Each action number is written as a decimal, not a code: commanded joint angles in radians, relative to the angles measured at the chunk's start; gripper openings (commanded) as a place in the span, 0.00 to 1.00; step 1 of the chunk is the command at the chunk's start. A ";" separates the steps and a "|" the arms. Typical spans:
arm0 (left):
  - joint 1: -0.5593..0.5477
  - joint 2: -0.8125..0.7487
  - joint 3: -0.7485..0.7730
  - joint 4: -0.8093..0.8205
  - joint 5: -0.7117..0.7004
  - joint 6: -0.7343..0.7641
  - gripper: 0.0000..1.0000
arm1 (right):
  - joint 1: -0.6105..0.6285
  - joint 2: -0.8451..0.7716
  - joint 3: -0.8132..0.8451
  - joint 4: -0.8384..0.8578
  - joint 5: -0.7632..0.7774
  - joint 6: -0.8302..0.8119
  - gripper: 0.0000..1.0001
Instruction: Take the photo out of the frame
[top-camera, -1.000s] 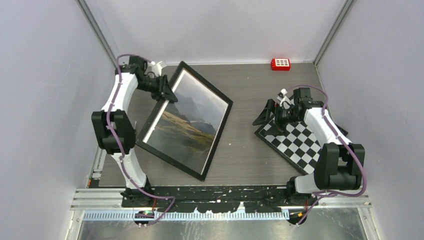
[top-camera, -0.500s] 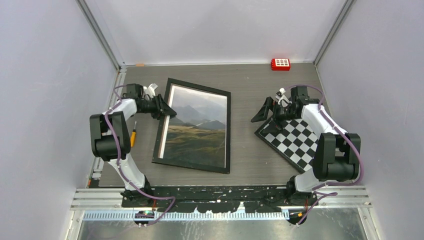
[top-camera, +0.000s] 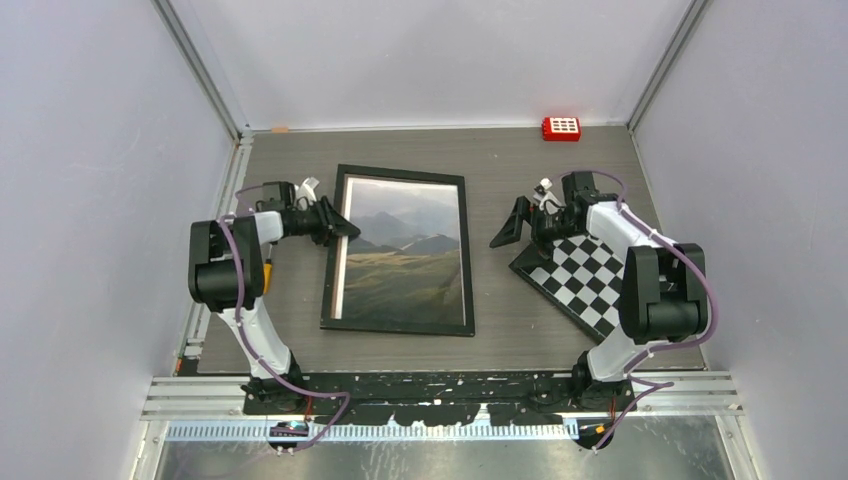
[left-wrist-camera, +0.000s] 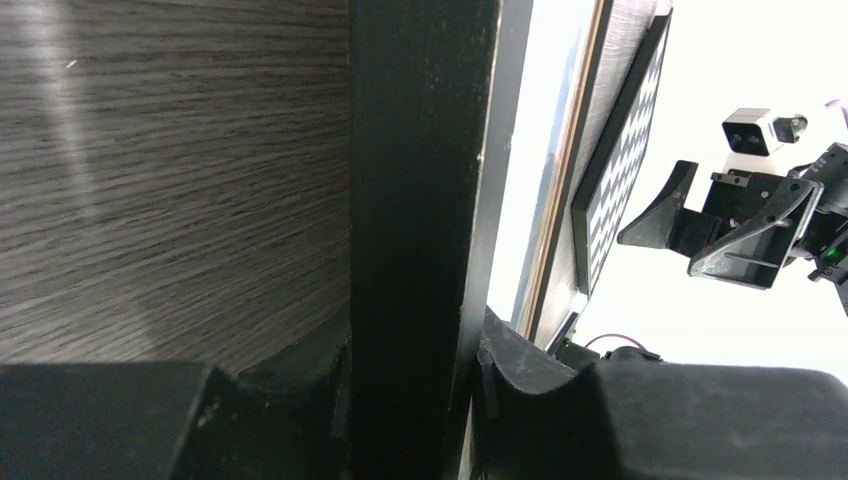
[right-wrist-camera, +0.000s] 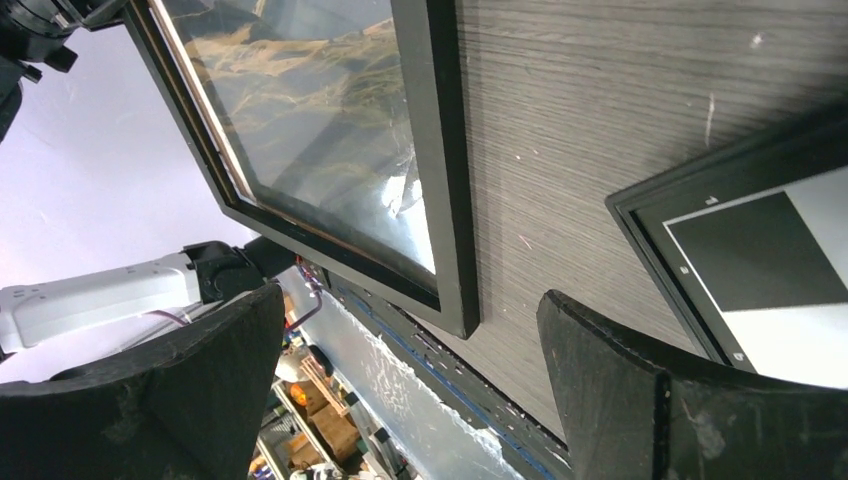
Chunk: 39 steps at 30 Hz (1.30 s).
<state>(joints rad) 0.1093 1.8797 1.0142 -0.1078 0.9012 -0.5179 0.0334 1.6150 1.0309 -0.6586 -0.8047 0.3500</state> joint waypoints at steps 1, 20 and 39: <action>-0.013 -0.006 -0.013 0.003 -0.132 -0.036 0.22 | 0.015 0.020 0.047 0.041 0.004 -0.008 1.00; -0.071 -0.170 0.115 -0.449 -0.401 0.291 0.83 | 0.142 0.020 -0.009 0.098 0.078 -0.018 1.00; -0.150 -0.079 0.180 -0.534 -0.463 0.440 0.81 | 0.235 0.203 0.138 0.151 0.227 -0.002 1.00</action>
<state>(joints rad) 0.0067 1.7950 1.1671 -0.6292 0.4255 -0.1261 0.2390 1.8088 1.1542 -0.5312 -0.5953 0.3443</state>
